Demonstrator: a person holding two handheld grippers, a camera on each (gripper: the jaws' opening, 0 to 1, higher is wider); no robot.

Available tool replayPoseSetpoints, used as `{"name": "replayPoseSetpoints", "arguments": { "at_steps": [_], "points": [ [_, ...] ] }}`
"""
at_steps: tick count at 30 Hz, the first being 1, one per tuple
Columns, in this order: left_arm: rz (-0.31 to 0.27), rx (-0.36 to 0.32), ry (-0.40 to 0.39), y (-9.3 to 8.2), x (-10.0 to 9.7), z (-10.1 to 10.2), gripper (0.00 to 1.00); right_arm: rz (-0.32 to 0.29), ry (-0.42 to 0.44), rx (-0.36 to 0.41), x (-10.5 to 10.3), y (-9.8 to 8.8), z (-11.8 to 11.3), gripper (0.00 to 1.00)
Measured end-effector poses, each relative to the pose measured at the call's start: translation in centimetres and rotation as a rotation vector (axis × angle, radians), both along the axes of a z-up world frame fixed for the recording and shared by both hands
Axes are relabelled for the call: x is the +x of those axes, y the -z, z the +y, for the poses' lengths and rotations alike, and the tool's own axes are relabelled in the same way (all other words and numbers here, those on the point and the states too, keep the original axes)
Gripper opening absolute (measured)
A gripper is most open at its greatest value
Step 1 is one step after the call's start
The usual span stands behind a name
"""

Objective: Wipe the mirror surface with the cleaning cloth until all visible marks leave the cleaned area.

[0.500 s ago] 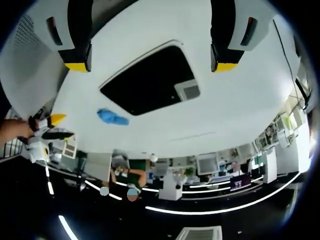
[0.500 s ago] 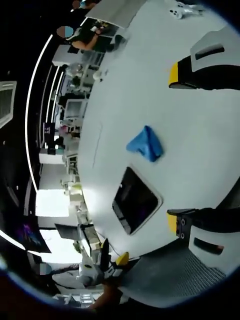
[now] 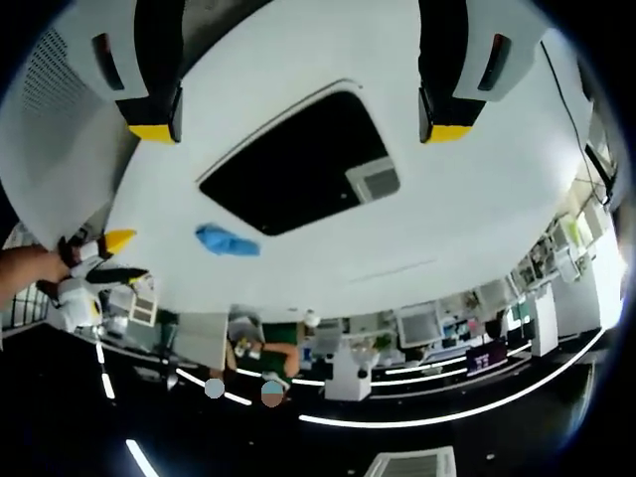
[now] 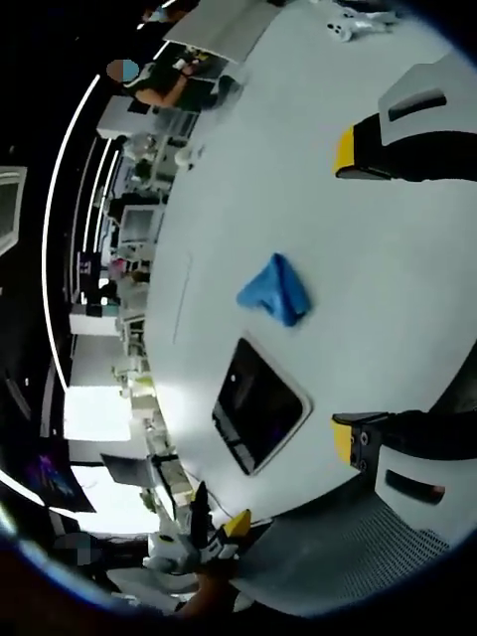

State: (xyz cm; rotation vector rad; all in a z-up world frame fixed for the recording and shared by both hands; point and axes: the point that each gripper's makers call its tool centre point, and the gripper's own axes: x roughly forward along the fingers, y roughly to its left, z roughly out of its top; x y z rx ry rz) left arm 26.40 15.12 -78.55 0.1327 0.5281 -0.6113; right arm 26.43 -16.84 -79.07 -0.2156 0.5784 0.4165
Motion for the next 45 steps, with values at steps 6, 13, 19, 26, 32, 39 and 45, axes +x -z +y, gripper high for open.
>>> {"name": "replayPoseSetpoints", "arguments": {
  "at_steps": [6, 13, 19, 26, 32, 39, 45],
  "points": [
    [-0.002, 0.005, -0.005, 0.1, 0.1, 0.4, 1.00, 0.002, -0.011, -0.010, -0.1, 0.1, 0.4, 0.96],
    [-0.010, 0.005, -0.003, 0.0, 0.1, 0.5, 0.99, -0.015, -0.017, -0.037, 0.0, -0.1, 0.7, 0.96],
    [-0.019, 0.013, 0.003, 0.0, 0.1, 0.5, 0.99, -0.020, -0.009, -0.035, 0.0, -0.2, 0.7, 0.96],
    [0.007, 0.007, -0.009, 0.5, 0.0, 0.9, 0.99, -0.024, -0.008, -0.032, -0.4, -0.2, 0.8, 0.95],
    [0.011, 0.007, -0.020, 0.5, 0.0, 1.0, 0.99, -0.027, -0.021, -0.031, -0.4, -0.2, 1.0, 0.96],
    [0.000, 0.009, -0.026, 0.3, 0.2, 1.1, 0.99, -0.027, -0.025, -0.017, -0.3, -0.3, 1.2, 0.97],
    [0.047, -0.034, -0.093, -0.6, 1.6, 1.0, 1.00, -0.014, -0.051, -0.017, -0.2, -0.2, 1.5, 0.98]
  ]
}}
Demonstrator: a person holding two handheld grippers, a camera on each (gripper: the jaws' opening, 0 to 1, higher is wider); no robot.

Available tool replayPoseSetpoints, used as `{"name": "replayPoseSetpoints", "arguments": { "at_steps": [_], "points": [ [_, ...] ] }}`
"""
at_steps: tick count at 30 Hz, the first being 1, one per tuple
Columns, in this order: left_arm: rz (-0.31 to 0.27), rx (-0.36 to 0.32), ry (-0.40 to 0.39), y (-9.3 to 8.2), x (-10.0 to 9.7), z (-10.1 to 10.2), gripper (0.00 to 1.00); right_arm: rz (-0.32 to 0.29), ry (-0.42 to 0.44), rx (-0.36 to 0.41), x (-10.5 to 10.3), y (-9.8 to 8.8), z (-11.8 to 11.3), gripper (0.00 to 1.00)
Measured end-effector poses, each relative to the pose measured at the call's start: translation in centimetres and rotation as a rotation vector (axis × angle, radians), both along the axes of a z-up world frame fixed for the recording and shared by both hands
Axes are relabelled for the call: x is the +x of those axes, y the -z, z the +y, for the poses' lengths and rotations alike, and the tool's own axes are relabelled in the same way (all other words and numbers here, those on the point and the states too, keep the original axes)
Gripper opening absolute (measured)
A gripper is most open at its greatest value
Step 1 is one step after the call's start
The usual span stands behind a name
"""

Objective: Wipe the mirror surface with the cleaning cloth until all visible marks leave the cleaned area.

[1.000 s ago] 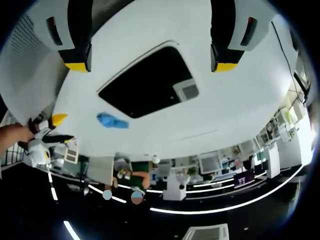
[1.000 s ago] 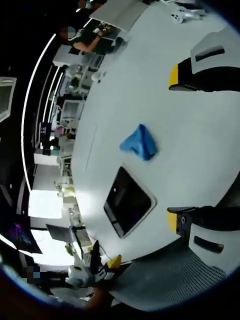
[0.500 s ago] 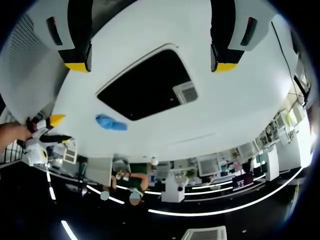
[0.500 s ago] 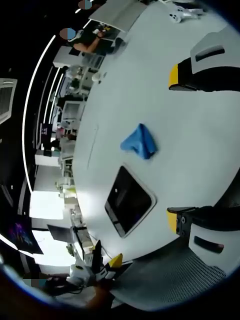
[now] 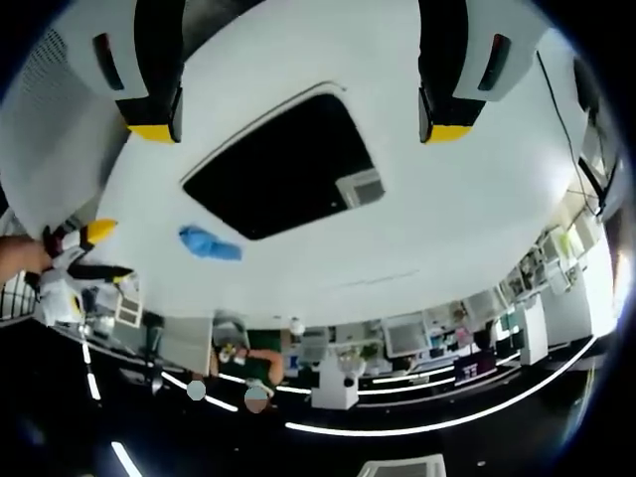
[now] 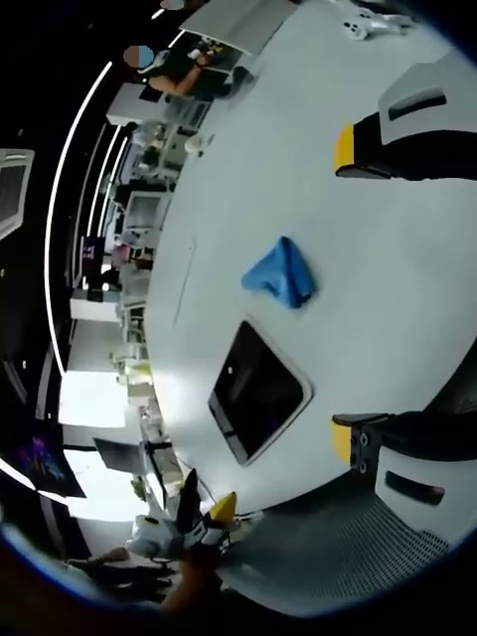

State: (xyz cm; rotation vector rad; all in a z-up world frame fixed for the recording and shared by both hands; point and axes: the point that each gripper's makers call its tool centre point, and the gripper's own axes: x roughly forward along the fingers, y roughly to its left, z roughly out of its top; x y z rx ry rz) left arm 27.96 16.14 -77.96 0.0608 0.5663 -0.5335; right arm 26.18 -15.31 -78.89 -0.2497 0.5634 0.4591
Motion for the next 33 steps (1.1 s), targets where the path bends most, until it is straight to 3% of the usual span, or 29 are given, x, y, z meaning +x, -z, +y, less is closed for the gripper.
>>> {"name": "replayPoseSetpoints", "arguments": {
  "at_steps": [1, 3, 8, 11, 16, 22, 27, 33],
  "points": [
    [0.006, -0.015, 0.001, -0.1, 0.2, -0.2, 1.00, 0.001, -0.001, 0.001, 0.0, 0.0, 0.0, 0.98],
    [-0.019, 0.029, 0.044, -0.1, 0.2, -0.7, 1.00, -0.001, 0.000, -0.001, 0.1, 0.0, -0.1, 0.98],
    [0.028, 0.125, 0.119, 2.3, -1.4, -1.2, 1.00, 0.006, -0.013, -0.008, 0.2, 0.0, -0.3, 1.00],
    [-0.026, 0.111, 0.092, 1.1, -0.6, -1.1, 1.00, -0.001, -0.035, -0.011, 0.5, -0.8, 0.0, 1.00],
    [-0.040, 0.125, 0.107, 1.1, -0.6, -1.2, 1.00, -0.021, -0.086, -0.017, 1.9, -2.2, 1.0, 0.99],
    [-0.049, 0.126, 0.115, 1.0, -0.6, -1.4, 1.00, -0.053, -0.086, 0.001, 4.3, -4.0, 1.1, 0.97],
    [-0.039, 0.106, 0.112, 1.0, -0.7, -1.6, 1.00, -0.058, -0.106, 0.011, 6.2, -4.1, 1.7, 0.90],
    [-0.035, 0.070, 0.068, 0.8, -0.4, -1.1, 1.00, -0.040, -0.082, 0.044, 8.6, -3.0, 1.7, 0.82]
  ]
}}
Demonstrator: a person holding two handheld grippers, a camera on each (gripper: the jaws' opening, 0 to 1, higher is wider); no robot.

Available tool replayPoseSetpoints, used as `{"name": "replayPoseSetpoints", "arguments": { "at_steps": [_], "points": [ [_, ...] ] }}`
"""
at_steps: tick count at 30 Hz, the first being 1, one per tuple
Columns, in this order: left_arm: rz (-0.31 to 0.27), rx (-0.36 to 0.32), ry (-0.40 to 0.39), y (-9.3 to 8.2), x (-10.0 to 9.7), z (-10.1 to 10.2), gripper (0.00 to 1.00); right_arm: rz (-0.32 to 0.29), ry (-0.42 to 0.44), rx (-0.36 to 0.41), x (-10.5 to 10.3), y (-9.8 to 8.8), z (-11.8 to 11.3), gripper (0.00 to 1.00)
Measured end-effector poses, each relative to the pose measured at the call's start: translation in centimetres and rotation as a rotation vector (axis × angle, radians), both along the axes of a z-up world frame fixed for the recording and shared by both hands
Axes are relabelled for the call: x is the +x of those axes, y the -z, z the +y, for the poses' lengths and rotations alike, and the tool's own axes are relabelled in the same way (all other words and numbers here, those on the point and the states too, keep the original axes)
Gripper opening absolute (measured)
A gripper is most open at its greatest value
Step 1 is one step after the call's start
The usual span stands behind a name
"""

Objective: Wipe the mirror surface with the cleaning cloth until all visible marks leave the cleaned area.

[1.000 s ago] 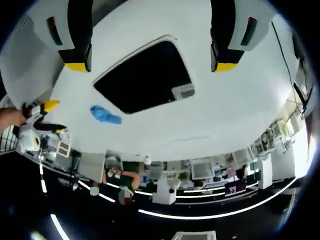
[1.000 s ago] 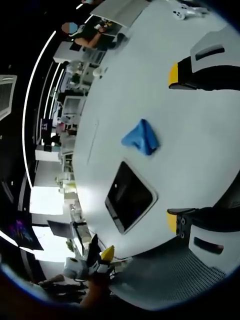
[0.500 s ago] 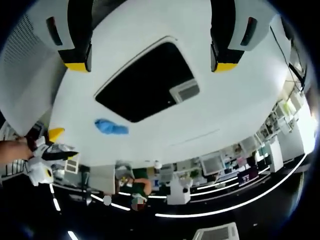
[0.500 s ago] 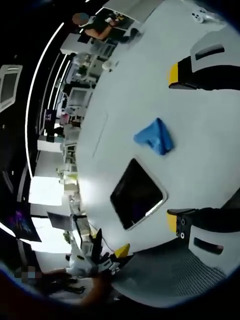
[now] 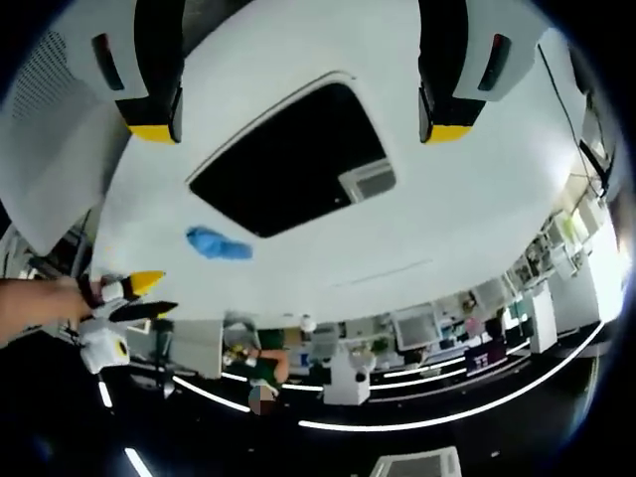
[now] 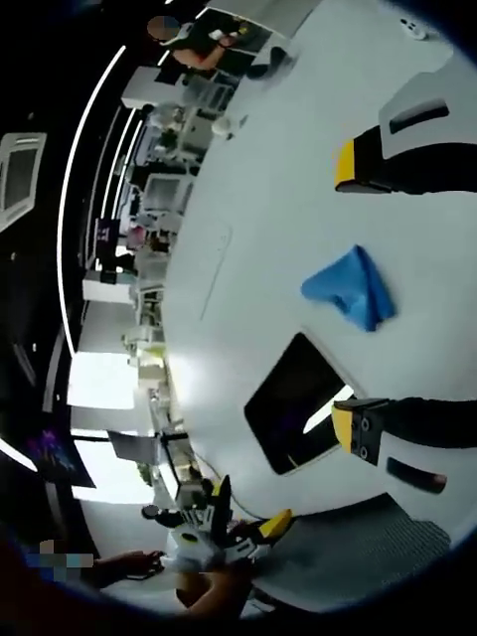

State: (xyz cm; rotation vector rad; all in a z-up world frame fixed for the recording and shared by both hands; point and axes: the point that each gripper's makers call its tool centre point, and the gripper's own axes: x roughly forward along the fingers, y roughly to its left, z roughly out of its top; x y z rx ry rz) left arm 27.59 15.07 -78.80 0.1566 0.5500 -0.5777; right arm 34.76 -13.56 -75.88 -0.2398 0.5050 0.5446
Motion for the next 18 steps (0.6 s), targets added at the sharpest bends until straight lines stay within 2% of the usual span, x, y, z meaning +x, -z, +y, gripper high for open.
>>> {"name": "replayPoseSetpoints", "arguments": {
  "at_steps": [3, 8, 11, 13, 18],
  "points": [
    [0.005, -0.012, -0.012, 0.0, 0.0, 0.0, 1.00, 0.014, 0.009, 0.005, 1.2, 0.9, 0.3, 0.75],
    [0.006, 0.008, -0.006, 0.2, 0.0, 0.1, 1.00, 0.044, 0.018, -0.023, 3.2, 3.0, 0.7, 0.58],
    [0.006, 0.025, 0.002, 0.3, 0.0, 0.0, 1.00, 0.061, 0.004, -0.039, 3.9, 4.7, 0.8, 0.48],
    [-0.005, 0.061, 0.004, 0.4, 0.1, 0.3, 1.00, 0.077, -0.002, -0.043, 4.2, 5.7, 0.9, 0.41],
    [0.008, 0.047, -0.008, 0.5, 0.1, 0.4, 1.00, 0.116, -0.001, -0.056, 4.7, 7.4, 1.2, 0.33]
  ]
}}
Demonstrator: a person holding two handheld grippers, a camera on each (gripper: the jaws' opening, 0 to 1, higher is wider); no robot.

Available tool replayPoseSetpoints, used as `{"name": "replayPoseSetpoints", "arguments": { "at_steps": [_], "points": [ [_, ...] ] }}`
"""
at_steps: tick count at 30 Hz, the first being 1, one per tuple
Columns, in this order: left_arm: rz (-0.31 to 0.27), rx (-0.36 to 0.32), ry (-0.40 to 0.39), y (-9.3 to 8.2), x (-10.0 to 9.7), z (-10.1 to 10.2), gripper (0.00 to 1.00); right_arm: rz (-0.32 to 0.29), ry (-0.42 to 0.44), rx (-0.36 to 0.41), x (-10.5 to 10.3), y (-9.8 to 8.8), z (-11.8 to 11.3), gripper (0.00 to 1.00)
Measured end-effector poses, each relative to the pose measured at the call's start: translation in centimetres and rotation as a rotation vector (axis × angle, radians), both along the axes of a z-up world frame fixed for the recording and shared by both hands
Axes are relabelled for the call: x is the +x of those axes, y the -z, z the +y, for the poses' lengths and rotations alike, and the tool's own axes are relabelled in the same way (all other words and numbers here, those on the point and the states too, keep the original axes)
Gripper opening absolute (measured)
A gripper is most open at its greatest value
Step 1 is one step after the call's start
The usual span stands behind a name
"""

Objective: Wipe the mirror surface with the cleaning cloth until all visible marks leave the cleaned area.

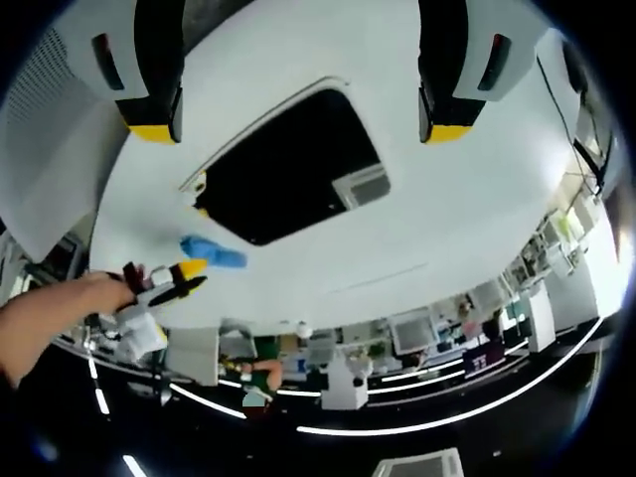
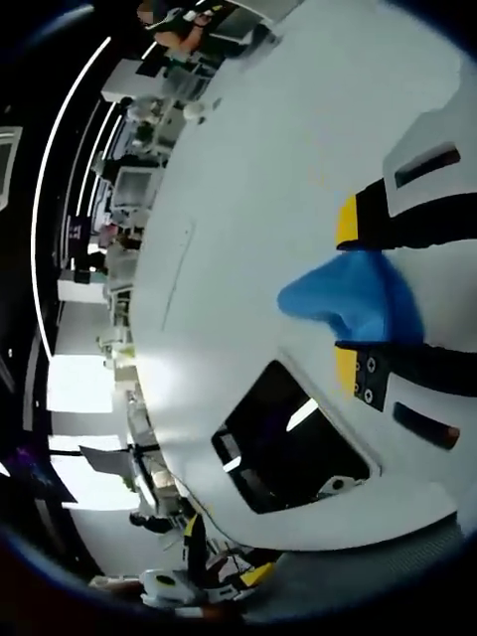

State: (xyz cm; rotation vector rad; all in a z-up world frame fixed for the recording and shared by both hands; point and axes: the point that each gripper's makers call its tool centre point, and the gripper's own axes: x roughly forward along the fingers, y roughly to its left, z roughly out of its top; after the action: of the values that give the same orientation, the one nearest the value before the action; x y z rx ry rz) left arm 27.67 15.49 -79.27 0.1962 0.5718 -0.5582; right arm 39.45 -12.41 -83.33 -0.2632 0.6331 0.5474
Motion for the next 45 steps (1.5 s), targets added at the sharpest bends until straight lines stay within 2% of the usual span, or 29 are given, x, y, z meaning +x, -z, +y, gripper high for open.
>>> {"name": "replayPoseSetpoints", "arguments": {
  "at_steps": [7, 8, 10, 11, 15, 19, 28, 32, 36, 45],
  "points": [
    [0.007, 0.009, 0.005, 0.2, -0.1, 0.0, 0.99, 0.040, 0.034, -0.021, 1.2, 1.5, -0.1, 0.28],
    [0.007, 0.009, 0.004, 0.2, -0.1, 0.0, 0.99, 0.054, 0.033, -0.029, 1.1, 1.9, 0.0, 0.25],
    [0.009, 0.011, 0.002, 0.2, -0.1, 0.0, 0.99, 0.115, 0.033, -0.062, 0.3, 2.9, -0.3, 0.09],
    [0.011, 0.016, 0.007, 0.3, -0.1, 0.0, 0.99, 0.074, 0.033, -0.060, 0.7, 2.5, -0.2, 0.09],
    [0.000, 0.021, 0.018, 0.1, -0.1, -0.1, 0.99, 0.086, 0.051, -0.076, 0.7, 2.5, -0.4, 0.06],
    [0.000, 0.017, 0.008, 0.2, 0.0, 0.1, 0.99, 0.114, 0.093, -0.044, 0.7, 2.3, -0.8, 0.05],
    [-0.002, 0.016, 0.008, 0.1, 0.0, 0.2, 0.99, 0.140, 0.116, -0.034, 0.7, 1.9, -1.3, 0.05],
    [-0.002, 0.017, 0.005, 0.1, 0.0, 0.2, 0.99, 0.171, 0.168, -0.030, 0.4, 1.6, -2.0, 0.05],
    [0.000, 0.025, 0.009, 0.1, -0.1, 0.2, 0.99, 0.179, 0.215, -0.002, 0.3, 1.0, -2.6, 0.05],
    [-0.013, 0.021, -0.002, -0.2, 0.0, 0.3, 0.99, 0.159, 0.224, -0.003, 0.0, 0.1, -3.6, 0.05]
  ]
}}
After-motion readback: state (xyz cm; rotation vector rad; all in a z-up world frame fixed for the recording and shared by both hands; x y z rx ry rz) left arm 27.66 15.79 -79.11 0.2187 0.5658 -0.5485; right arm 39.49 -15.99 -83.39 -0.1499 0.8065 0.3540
